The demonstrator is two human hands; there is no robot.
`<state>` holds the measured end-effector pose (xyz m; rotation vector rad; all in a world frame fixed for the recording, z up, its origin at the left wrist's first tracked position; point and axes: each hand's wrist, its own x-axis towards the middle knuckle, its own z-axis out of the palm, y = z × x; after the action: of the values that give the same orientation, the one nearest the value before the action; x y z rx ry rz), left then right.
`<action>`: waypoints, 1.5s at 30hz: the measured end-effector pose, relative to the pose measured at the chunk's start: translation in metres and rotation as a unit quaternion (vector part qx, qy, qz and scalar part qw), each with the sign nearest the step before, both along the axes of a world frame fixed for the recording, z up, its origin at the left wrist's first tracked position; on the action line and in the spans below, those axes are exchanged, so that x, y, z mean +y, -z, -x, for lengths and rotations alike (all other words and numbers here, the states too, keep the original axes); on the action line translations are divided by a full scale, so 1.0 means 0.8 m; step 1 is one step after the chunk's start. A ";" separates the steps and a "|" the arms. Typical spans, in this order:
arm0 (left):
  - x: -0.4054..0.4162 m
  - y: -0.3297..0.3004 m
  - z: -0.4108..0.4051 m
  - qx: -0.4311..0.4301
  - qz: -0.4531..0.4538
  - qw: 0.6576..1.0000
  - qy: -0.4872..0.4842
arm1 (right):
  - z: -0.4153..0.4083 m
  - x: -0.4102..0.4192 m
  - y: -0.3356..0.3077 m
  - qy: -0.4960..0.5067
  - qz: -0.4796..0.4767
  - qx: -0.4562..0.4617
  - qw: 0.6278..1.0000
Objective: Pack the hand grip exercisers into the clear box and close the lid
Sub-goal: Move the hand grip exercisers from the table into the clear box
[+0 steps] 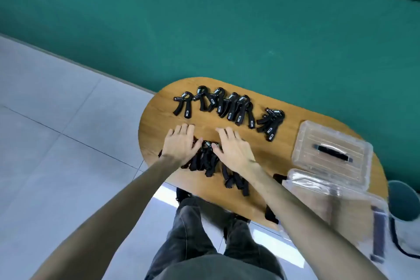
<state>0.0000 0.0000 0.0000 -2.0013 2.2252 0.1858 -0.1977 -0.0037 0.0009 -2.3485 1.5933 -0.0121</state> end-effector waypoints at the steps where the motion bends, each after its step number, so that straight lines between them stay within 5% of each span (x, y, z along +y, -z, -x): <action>1: -0.002 0.004 -0.013 0.000 -0.019 1.000 0.000 | -0.017 -0.001 0.004 -0.003 -0.011 0.001 1.000; 13: -0.025 0.119 -0.159 0.027 -0.100 0.995 0.001 | -0.142 -0.050 0.095 0.015 -0.042 0.068 0.997; 27: -0.034 0.282 -0.160 0.070 -0.189 0.978 -0.059 | -0.204 -0.183 0.236 -0.025 -0.043 0.067 0.997; 35: -0.024 0.330 -0.158 0.069 -0.100 0.991 -0.049 | -0.241 -0.269 0.308 -0.019 0.015 0.062 0.998; 45: -0.040 0.340 -0.178 0.124 -0.107 0.986 -0.036 | -0.290 -0.284 0.364 0.018 -0.010 0.021 1.000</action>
<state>0.1422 -0.0322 -0.2719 -2.0370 2.1595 0.6872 0.0341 -0.2308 -0.2904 -2.3198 1.6469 0.0446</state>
